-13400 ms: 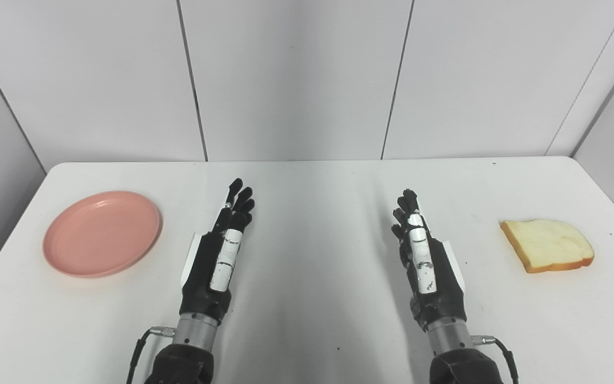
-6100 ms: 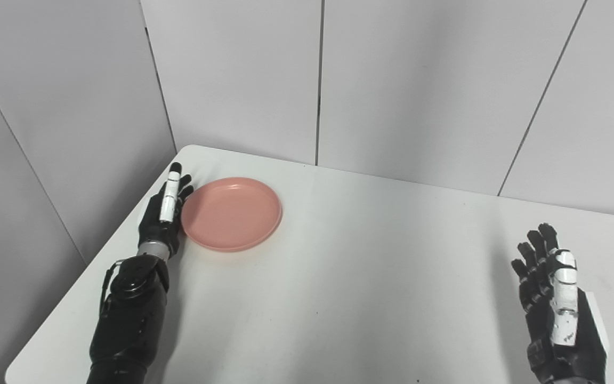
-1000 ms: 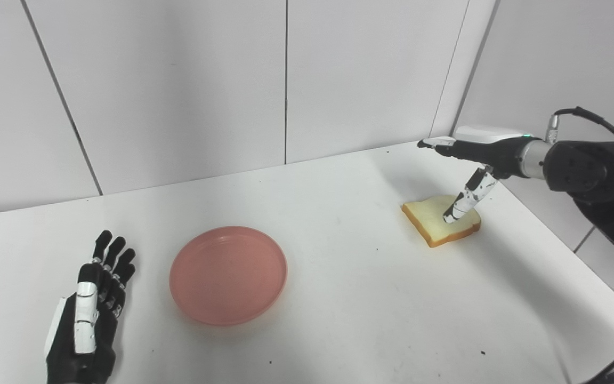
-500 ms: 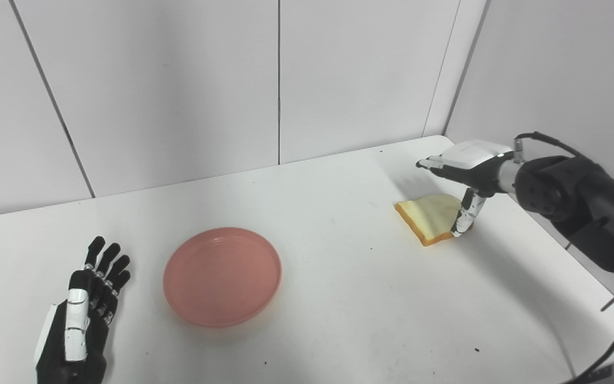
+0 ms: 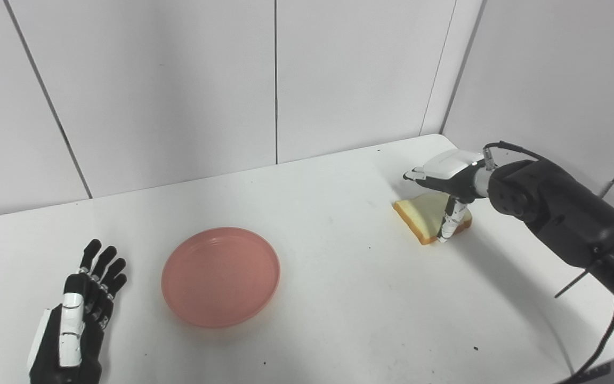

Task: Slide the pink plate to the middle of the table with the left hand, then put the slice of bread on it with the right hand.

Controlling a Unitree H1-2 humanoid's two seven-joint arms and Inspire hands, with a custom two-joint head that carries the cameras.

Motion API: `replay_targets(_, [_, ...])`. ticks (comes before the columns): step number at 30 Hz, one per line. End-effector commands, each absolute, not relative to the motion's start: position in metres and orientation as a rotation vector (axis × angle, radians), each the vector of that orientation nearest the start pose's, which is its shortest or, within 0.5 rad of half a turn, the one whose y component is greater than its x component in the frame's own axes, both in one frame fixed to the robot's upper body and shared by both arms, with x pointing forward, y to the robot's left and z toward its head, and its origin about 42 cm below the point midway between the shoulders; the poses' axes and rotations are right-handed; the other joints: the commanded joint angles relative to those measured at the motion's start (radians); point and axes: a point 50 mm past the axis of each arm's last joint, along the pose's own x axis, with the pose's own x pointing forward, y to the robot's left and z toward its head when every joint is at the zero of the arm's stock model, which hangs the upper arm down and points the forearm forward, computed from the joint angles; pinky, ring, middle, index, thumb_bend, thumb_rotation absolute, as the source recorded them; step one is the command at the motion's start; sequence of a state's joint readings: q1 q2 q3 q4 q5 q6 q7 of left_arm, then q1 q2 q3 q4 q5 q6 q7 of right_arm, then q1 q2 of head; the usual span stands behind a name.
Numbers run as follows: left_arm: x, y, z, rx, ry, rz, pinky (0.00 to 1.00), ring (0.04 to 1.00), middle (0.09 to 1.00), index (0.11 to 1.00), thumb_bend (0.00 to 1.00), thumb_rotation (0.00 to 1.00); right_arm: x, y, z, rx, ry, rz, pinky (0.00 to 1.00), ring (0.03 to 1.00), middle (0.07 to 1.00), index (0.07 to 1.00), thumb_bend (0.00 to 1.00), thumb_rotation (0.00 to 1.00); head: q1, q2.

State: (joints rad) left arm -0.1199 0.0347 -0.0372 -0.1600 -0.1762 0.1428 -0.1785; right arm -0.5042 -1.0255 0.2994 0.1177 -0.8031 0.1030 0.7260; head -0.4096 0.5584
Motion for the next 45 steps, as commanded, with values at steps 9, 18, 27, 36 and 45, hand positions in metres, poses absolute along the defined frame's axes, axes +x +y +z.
replay_targets(9, [0.314, 0.191, 0.181, -0.13, -0.202, -0.3, 0.98, 0.953, 0.969, 0.962, 0.72, 0.97, 0.402, -0.46, 0.316, -1.926, 0.391, 0.343, 1.0, 1.0, 1.0, 1.0, 1.0, 0.41, 0.002, 0.01])
replay_targets(18, [0.312, 0.193, 0.183, -0.127, -0.197, -0.309, 0.98, 0.959, 0.976, 0.97, 0.71, 0.99, 0.403, -0.467, 0.305, -1.955, 0.415, 0.359, 1.0, 1.0, 1.0, 1.0, 1.0, 0.43, 0.006, 0.014])
replay_targets(27, [0.311, 0.196, 0.182, -0.134, -0.202, -0.325, 1.0, 0.977, 0.993, 0.99, 0.71, 0.98, 0.41, -0.47, 0.298, -1.92, 0.374, 0.335, 1.0, 1.0, 1.0, 1.0, 1.0, 0.33, 0.011, 0.019])
replay_targets(36, [0.309, 0.194, 0.183, -0.128, -0.201, -0.321, 1.0, 0.967, 0.985, 0.979, 0.73, 0.97, 0.423, -0.47, 0.287, -1.836, 0.326, 0.337, 0.93, 0.983, 0.999, 0.998, 1.0, 0.19, 0.024, 0.023])
replay_targets(45, [0.308, 0.196, 0.184, -0.124, -0.204, -0.323, 1.0, 0.971, 0.99, 0.985, 0.73, 0.98, 0.429, -0.452, 0.276, -1.688, 0.319, 0.305, 0.33, 0.426, 0.532, 0.858, 0.88, 0.0, 0.025, 0.026])
